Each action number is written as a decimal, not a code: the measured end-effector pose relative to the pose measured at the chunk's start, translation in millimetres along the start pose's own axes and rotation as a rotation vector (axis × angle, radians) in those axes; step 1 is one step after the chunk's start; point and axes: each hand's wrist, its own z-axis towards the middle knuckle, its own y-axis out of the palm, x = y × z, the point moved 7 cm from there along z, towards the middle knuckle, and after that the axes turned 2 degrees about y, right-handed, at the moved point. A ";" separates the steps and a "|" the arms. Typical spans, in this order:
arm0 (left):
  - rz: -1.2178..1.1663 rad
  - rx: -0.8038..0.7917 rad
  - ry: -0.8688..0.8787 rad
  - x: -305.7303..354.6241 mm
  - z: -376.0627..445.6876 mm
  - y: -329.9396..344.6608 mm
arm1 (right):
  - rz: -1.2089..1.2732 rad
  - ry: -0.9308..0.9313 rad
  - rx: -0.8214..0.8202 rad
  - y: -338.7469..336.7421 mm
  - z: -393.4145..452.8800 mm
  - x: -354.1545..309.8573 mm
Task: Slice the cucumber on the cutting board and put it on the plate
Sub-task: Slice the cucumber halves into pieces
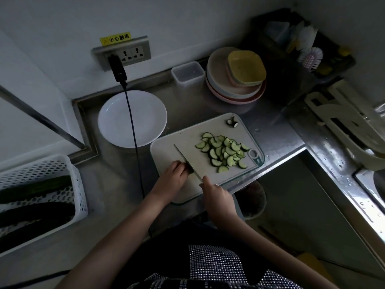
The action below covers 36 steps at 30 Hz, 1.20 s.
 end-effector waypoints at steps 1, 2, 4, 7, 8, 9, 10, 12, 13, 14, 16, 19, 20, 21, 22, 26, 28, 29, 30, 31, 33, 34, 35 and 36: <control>0.016 -0.006 -0.012 0.0 -1.0 -0.2 | -0.022 -0.006 -0.011 1.1 -0.1 0.1; 0.028 -0.008 -0.025 -0.1 -1.8 -0.7 | -0.042 -0.010 -0.021 2.0 0.1 0.4; 0.030 -0.009 -0.037 0.1 -1.5 -2.6 | -0.074 -0.022 -0.032 2.9 0.4 -0.2; 0.040 -0.014 -0.033 0.1 -0.6 -3.9 | -0.118 -0.051 -0.032 2.9 0.6 -2.9; 0.046 -0.016 -0.030 0.3 -0.1 -3.9 | -0.128 -0.055 -0.032 3.1 0.9 -3.0; 0.048 -0.013 -0.027 0.7 0.6 -4.6 | -0.137 -0.054 -0.033 3.2 1.4 -2.6; 0.045 -0.005 -0.029 1.1 1.2 -6.1 | -0.147 -0.049 -0.034 3.8 2.0 -1.6; 0.044 0.013 -0.038 2.2 1.7 -10.0 | -0.157 -0.039 -0.040 5.9 3.2 0.1; 0.051 0.020 -0.038 2.9 1.8 -11.8 | -0.153 -0.033 -0.045 7.2 3.6 1.0; 0.054 0.020 -0.038 3.3 1.9 -12.4 | -0.146 -0.027 -0.051 8.4 3.9 1.9; 0.045 0.008 -0.040 3.5 2.1 -12.5 | -0.139 -0.021 -0.058 9.6 3.9 2.4; 0.030 0.002 -0.049 3.0 1.7 -11.4 | -0.117 -0.008 -0.066 8.7 3.4 1.0; 0.021 0.005 -0.049 3.4 2.1 -12.3 | -0.100 0.005 -0.072 8.0 3.7 0.9; 0.011 0.011 -0.046 4.0 2.3 -13.3 | -0.083 0.027 -0.084 7.5 4.3 1.2; 0.000 0.015 -0.042 4.5 2.2 -13.8 | -0.070 0.052 -0.105 7.6 5.0 2.3; -0.005 0.019 -0.030 4.6 0.4 -13.8 | -0.070 0.083 -0.140 8.4 5.6 3.2; 0.011 0.014 -0.014 5.6 -1.7 -14.2 | -0.086 0.086 -0.130 6.9 5.0 4.3; 0.017 0.013 -0.002 6.4 -3.5 -14.1 | -0.099 0.083 -0.130 6.3 5.2 4.6; 0.017 0.014 0.009 7.1 -4.9 -14.5 | -0.097 0.079 -0.129 5.7 6.1 4.6; 0.012 0.019 0.016 6.9 -6.0 -14.8 | -0.083 0.080 -0.121 4.4 7.3 4.5; 0.008 0.024 0.031 5.9 -6.3 -15.1 | -0.033 0.092 -0.093 -0.5 9.1 3.5; 0.010 0.022 0.043 5.9 -5.9 -14.6 | -0.019 0.092 -0.081 -2.2 9.3 3.0; 0.012 0.017 0.055 6.1 -5.7 -13.4 | -0.016 0.086 -0.072 -3.1 8.8 2.7; 0.013 0.013 0.059 6.4 -5.2 -13.1 | -0.017 0.073 -0.063 -3.8 7.5 2.3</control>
